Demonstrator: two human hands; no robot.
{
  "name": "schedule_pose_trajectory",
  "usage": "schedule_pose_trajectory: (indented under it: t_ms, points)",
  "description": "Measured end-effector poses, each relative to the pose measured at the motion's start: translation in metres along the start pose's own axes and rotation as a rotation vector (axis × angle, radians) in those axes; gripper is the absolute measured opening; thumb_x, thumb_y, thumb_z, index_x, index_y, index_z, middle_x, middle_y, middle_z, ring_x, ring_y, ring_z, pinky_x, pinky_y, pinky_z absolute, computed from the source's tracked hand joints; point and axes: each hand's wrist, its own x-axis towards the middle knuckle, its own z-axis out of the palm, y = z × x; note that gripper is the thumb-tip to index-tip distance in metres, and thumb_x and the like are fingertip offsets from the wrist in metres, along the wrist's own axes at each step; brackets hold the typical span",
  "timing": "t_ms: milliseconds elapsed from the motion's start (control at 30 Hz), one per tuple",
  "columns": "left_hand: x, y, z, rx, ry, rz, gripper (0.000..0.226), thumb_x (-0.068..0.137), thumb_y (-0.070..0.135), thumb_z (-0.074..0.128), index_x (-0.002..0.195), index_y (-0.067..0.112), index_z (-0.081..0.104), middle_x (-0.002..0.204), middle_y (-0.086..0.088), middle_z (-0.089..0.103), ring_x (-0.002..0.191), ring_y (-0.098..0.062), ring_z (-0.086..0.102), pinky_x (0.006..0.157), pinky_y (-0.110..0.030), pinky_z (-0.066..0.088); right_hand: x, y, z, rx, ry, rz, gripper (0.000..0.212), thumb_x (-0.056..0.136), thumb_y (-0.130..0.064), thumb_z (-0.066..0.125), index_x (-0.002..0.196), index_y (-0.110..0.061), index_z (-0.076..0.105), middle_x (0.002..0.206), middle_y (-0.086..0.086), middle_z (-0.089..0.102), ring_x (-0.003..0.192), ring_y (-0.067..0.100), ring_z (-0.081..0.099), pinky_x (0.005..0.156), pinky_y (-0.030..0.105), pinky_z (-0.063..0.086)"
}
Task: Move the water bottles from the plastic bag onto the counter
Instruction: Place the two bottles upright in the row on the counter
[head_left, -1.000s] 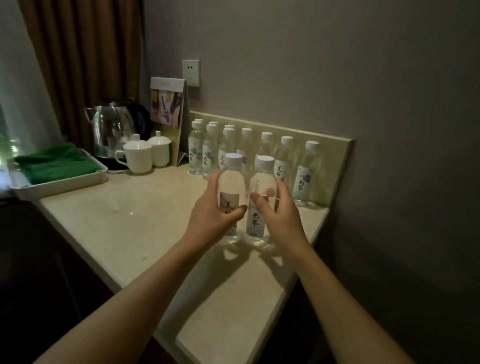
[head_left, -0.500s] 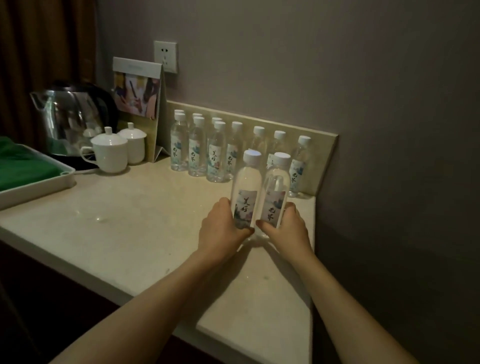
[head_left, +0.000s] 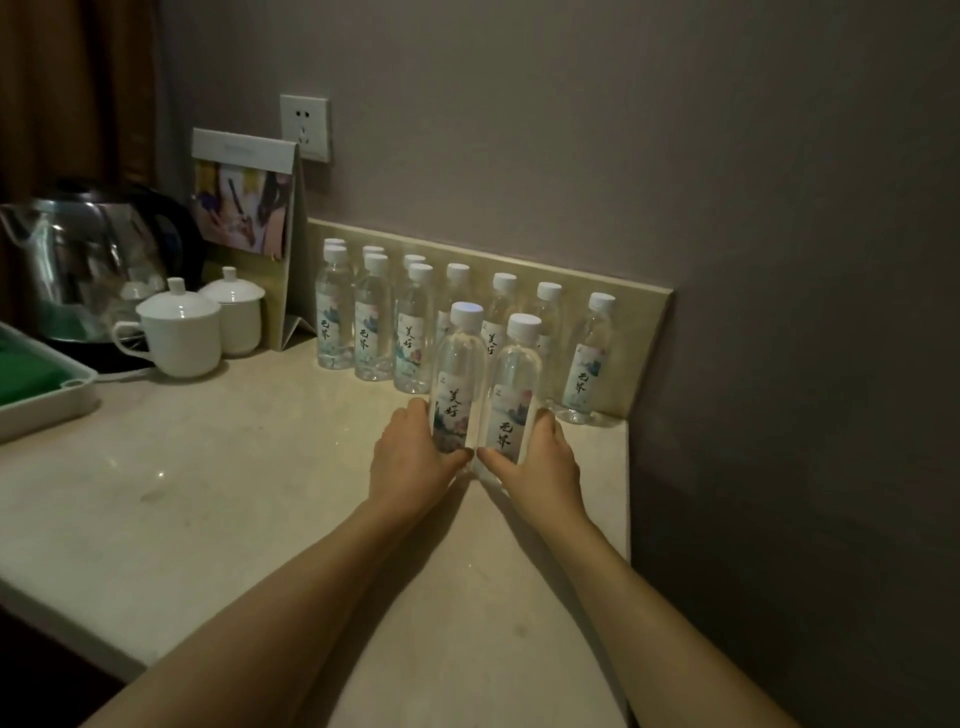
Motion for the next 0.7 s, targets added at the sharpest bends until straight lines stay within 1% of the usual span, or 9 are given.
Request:
schedule_pose_trajectory:
  t_ms: [133, 300, 400, 533, 633, 700]
  points:
    - [0.014, 0.000, 0.004, 0.066, 0.018, -0.005, 0.059, 0.070, 0.042, 0.082, 0.117, 0.018, 0.054, 0.108, -0.005, 0.056, 0.099, -0.025, 0.058, 0.085, -0.042, 0.053, 0.014, 0.001, 0.009, -0.021, 0.017, -0.001, 0.065, 0.083, -0.043, 0.070, 0.132, -0.015, 0.038, 0.131, 0.003, 0.051, 0.119, 0.025, 0.055, 0.092, 0.039, 0.051]
    - [0.032, -0.001, 0.009, 0.100, 0.001, -0.002, 0.056, 0.070, 0.044, 0.080, 0.112, 0.017, 0.054, 0.107, -0.005, 0.057, 0.097, -0.026, 0.060, 0.081, -0.044, 0.055, 0.030, -0.001, 0.018, -0.077, 0.037, 0.040, 0.070, 0.084, -0.046, 0.069, 0.135, -0.011, 0.035, 0.137, 0.007, 0.050, 0.121, 0.030, 0.054, 0.093, 0.039, 0.050]
    - [0.044, -0.002, 0.015, 0.096, 0.021, -0.005, 0.056, 0.069, 0.049, 0.079, 0.109, 0.018, 0.055, 0.104, -0.003, 0.059, 0.094, -0.025, 0.062, 0.078, -0.044, 0.057, 0.041, -0.002, 0.022, -0.098, 0.033, 0.059, 0.066, 0.084, -0.048, 0.068, 0.131, -0.012, 0.037, 0.136, 0.008, 0.051, 0.120, 0.031, 0.055, 0.092, 0.040, 0.050]
    - [0.059, -0.004, 0.019, 0.100, 0.027, 0.013, 0.051, 0.072, 0.046, 0.080, 0.106, 0.018, 0.055, 0.103, -0.002, 0.060, 0.093, -0.024, 0.063, 0.077, -0.043, 0.057, 0.055, -0.005, 0.032, -0.111, 0.061, 0.110, 0.061, 0.084, -0.048, 0.067, 0.125, -0.014, 0.036, 0.134, 0.009, 0.053, 0.118, 0.032, 0.056, 0.089, 0.043, 0.052]
    - [0.074, -0.009, 0.018, 0.168, 0.002, 0.077, 0.048, 0.076, 0.049, 0.077, 0.107, 0.018, 0.057, 0.102, -0.001, 0.063, 0.091, -0.021, 0.064, 0.075, -0.036, 0.056, 0.063, -0.009, 0.040, -0.099, 0.100, 0.164, 0.060, 0.085, -0.048, 0.066, 0.124, -0.015, 0.034, 0.131, 0.009, 0.055, 0.115, 0.032, 0.058, 0.081, 0.040, 0.049]
    - [0.084, -0.013, 0.016, 0.258, -0.030, 0.119, 0.046, 0.081, 0.051, 0.071, 0.109, 0.017, 0.059, 0.103, -0.002, 0.064, 0.092, -0.021, 0.063, 0.073, -0.031, 0.051, 0.069, -0.011, 0.044, -0.104, 0.116, 0.176, 0.059, 0.086, -0.047, 0.066, 0.125, -0.015, 0.035, 0.131, 0.008, 0.055, 0.115, 0.031, 0.057, 0.081, 0.040, 0.049]
